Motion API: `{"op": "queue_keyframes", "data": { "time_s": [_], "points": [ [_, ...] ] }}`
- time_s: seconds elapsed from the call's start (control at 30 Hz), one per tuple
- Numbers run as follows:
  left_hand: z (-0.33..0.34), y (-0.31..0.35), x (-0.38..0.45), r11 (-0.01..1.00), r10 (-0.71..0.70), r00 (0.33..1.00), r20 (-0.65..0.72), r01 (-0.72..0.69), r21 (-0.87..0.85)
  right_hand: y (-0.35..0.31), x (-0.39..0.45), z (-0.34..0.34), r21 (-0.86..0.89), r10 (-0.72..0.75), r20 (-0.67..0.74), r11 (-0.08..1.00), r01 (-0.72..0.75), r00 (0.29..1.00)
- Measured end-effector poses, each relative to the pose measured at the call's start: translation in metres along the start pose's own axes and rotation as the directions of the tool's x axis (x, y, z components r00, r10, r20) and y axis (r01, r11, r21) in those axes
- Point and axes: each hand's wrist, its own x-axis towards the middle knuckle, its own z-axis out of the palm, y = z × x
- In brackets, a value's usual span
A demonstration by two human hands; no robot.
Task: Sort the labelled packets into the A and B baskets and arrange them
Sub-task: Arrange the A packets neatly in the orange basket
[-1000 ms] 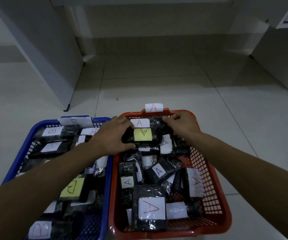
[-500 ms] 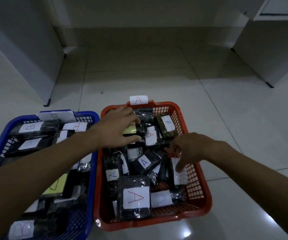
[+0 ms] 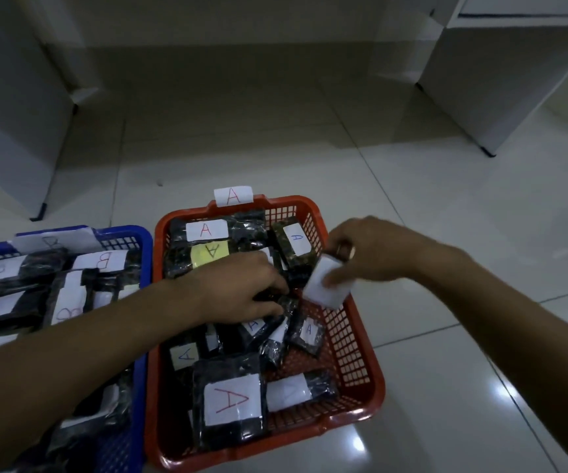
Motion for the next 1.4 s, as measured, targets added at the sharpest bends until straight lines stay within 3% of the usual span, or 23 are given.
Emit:
{"op": "queue_keyframes", "data": {
  "time_s": [0.1,0.23,0.4,0.53,0.67,0.8,0.9,1.03,1.17,1.27,1.4],
  "points": [
    [0.009,0.017,0.017,0.991,0.107,0.991,0.077,-0.112,0.073,0.014,0.004,0.002,0.151,0.133,-0.233,0.984,-0.099,0.963],
    [0.031,0.038,0.044,0.944,0.133,0.963,0.233,-0.195,0.267,0.020,0.007,0.023,0.261,0.145,-0.305,0.963,-0.064,0.941],
    [0.041,0.043,0.050,0.953,0.047,0.964,0.262,-0.122,0.277,0.022,0.009,0.025,0.367,0.167,-0.387,0.930,-0.015,0.907],
    [0.023,0.032,0.034,0.993,-0.016,0.977,0.213,-0.010,0.121,0.018,0.010,0.019,0.359,0.126,-0.443,0.932,0.047,0.888],
    [-0.004,0.019,0.013,0.995,-0.104,0.958,0.268,0.098,0.034,0.007,0.014,0.019,0.182,-0.059,-0.317,0.976,0.122,0.947],
    [-0.018,0.009,-0.001,0.982,-0.187,0.962,0.200,0.175,0.073,-0.009,0.026,0.045,-0.187,-0.152,-0.130,0.974,0.127,0.980],
    [-0.022,0.004,-0.007,0.976,-0.218,0.970,0.106,0.215,0.037,-0.014,0.034,0.060,-0.413,-0.164,-0.138,0.906,0.094,0.977],
    [-0.022,0.000,-0.011,0.960,-0.280,0.958,0.062,0.280,0.008,-0.012,0.037,0.064,-0.491,-0.171,-0.190,0.869,0.057,0.967],
    [-0.021,-0.005,-0.018,0.941,-0.335,0.940,0.060,0.337,-0.022,-0.012,0.034,0.067,-0.429,-0.178,-0.274,0.902,0.045,0.945],
    [-0.023,-0.010,-0.026,0.917,-0.379,0.913,0.153,0.392,-0.070,-0.012,0.032,0.074,-0.255,-0.158,-0.402,0.965,0.055,0.902],
    [-0.022,-0.011,-0.041,0.892,-0.438,0.880,0.184,0.451,-0.032,-0.019,0.037,0.075,-0.070,-0.142,-0.351,0.990,0.125,0.926]
  ]
}}
